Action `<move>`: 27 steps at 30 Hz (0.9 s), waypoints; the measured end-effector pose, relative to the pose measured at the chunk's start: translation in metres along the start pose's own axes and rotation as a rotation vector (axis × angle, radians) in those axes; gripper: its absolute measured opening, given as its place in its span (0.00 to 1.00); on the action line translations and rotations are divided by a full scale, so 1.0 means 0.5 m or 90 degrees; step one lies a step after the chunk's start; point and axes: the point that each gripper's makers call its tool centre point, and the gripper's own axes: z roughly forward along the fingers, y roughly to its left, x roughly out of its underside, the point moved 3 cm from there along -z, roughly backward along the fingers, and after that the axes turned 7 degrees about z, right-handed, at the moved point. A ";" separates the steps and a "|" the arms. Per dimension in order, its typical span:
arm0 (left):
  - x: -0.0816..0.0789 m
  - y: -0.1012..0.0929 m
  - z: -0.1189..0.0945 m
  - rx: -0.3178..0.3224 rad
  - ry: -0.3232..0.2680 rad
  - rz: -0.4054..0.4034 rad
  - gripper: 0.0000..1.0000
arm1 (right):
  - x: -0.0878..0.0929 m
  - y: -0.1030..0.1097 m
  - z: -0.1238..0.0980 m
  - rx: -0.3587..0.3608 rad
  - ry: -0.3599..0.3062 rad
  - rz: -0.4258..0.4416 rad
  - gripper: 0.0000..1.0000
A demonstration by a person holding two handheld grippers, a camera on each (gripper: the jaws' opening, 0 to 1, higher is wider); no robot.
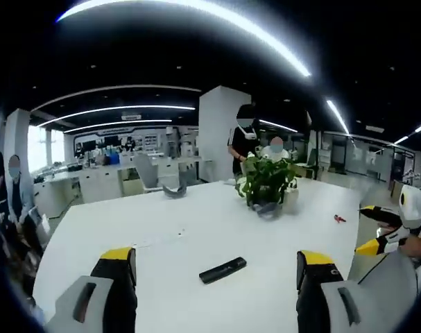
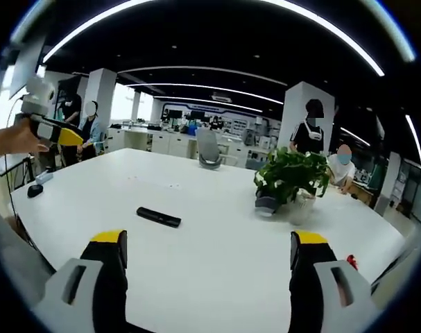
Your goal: Press the specified remote control buttons in sequence, fully releasing each button before pressing the next.
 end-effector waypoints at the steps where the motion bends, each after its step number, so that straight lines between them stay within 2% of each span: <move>1: 0.000 0.000 -0.010 -0.010 -0.004 -0.003 1.00 | 0.000 0.000 0.000 0.000 0.000 0.000 1.00; 3: 0.000 -0.007 -0.039 -0.027 -0.012 -0.005 1.00 | 0.001 -0.001 0.000 0.001 0.002 0.001 1.00; 6: 0.001 -0.014 -0.067 -0.060 -0.016 0.021 1.00 | 0.003 0.002 0.002 -0.004 0.007 -0.002 1.00; 9: 0.012 -0.032 -0.093 -0.074 -0.017 0.008 1.00 | 0.004 0.007 0.002 -0.012 0.010 -0.008 1.00; 13: 0.043 -0.055 -0.126 -0.098 -0.007 0.004 1.00 | 0.003 0.006 0.003 -0.013 0.010 -0.006 1.00; 16: 0.075 -0.071 -0.144 -0.113 0.014 0.001 1.00 | 0.000 0.001 0.001 -0.009 0.008 0.001 1.00; 18: 0.092 -0.083 -0.155 -0.120 0.013 -0.009 1.00 | -0.003 -0.001 -0.001 -0.011 0.003 0.006 1.00; 21: 0.114 -0.085 -0.171 -0.143 0.023 -0.012 1.00 | -0.002 -0.001 0.000 -0.014 0.006 0.006 1.00; 22: 0.119 -0.083 -0.175 -0.152 0.025 -0.010 1.00 | -0.002 -0.002 0.000 -0.013 0.009 -0.001 1.00; 24: 0.126 -0.077 -0.180 -0.167 0.019 -0.011 1.00 | 0.001 -0.024 0.000 0.007 0.005 -0.053 1.00; 25: 0.129 -0.076 -0.180 -0.169 0.018 -0.016 1.00 | 0.007 -0.029 0.000 0.011 0.010 -0.052 1.00; 27: 0.137 -0.075 -0.179 -0.174 0.014 -0.018 1.00 | 0.020 -0.044 0.000 0.002 0.022 -0.008 1.00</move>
